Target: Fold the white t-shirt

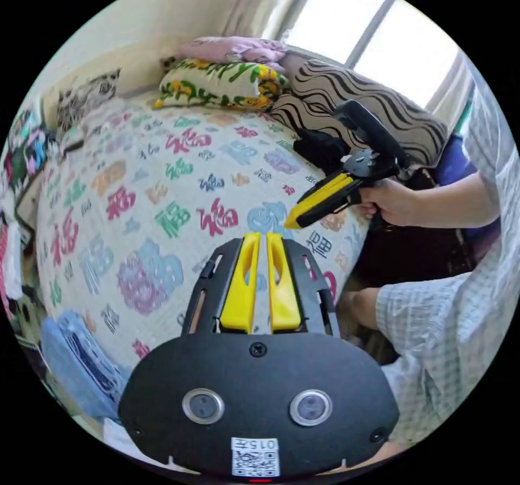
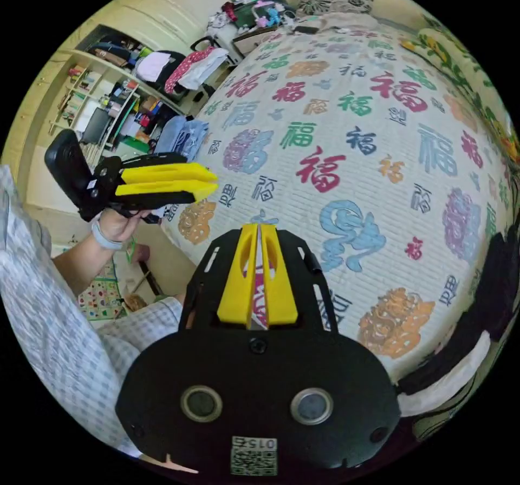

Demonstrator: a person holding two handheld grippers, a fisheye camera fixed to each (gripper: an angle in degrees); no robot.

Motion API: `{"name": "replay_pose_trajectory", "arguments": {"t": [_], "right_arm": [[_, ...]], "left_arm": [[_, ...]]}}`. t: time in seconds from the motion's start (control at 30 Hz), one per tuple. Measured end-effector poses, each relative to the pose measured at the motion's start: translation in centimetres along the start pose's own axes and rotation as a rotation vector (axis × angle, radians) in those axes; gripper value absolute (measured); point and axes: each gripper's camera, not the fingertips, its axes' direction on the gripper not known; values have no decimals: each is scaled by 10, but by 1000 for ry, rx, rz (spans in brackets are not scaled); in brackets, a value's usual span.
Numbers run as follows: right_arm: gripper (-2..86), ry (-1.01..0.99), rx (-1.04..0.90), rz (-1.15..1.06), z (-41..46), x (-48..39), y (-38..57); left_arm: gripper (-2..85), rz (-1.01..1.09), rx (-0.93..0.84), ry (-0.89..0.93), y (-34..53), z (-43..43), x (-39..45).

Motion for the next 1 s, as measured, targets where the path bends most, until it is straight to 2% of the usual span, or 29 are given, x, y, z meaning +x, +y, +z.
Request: {"name": "replay_pose_trajectory", "arguments": {"t": [0.03, 0.1, 0.17, 0.23, 0.27, 0.33, 0.37, 0.43, 0.47, 0.53, 0.6, 0.67, 0.77, 0.87, 0.93, 1.0], "right_arm": [[-2, 108, 67, 42, -25, 15, 22], [1, 334, 222, 127, -68, 34, 57], [9, 529, 342, 212, -105, 51, 92], [81, 661, 500, 382, -123, 88, 137], [90, 624, 491, 421, -121, 103, 145], [34, 281, 228, 593, -111, 165, 170], [43, 239, 252, 599, -112, 172, 178], [71, 322, 403, 584, -128, 178, 213], [76, 379, 405, 610, -132, 180, 218], [101, 588, 299, 724, -134, 192, 234], [88, 625, 194, 768, -123, 207, 244], [49, 547, 76, 798, -106, 226, 252], [5, 483, 136, 787, -119, 228, 262], [-2, 327, 364, 783, -157, 213, 282], [-3, 133, 550, 708, -180, 195, 290], [-3, -12, 638, 625, -185, 178, 284]], "left_arm": [[4, 22, 66, -94, -30, 17, 31], [0, 46, 161, -171, -69, 40, 71], [-2, 78, 258, -135, -101, 58, 101], [-4, 99, 327, 48, -140, 90, 130], [-4, 95, 342, 123, -149, 100, 135], [-5, 16, 280, 362, -187, 150, 154], [-4, 25, 253, 378, -195, 163, 162], [1, 86, 237, 368, -220, 201, 199], [7, 103, 230, 389, -225, 211, 207], [32, 115, 136, 461, -241, 253, 240], [42, 132, 75, 500, -246, 283, 264], [41, 129, 21, 529, -247, 308, 284], [49, 103, -69, 563, -248, 335, 304], [75, 99, -73, 603, -245, 331, 307], [86, 120, -87, 600, -237, 318, 305], [90, 132, -80, 593, -227, 303, 303]]}}
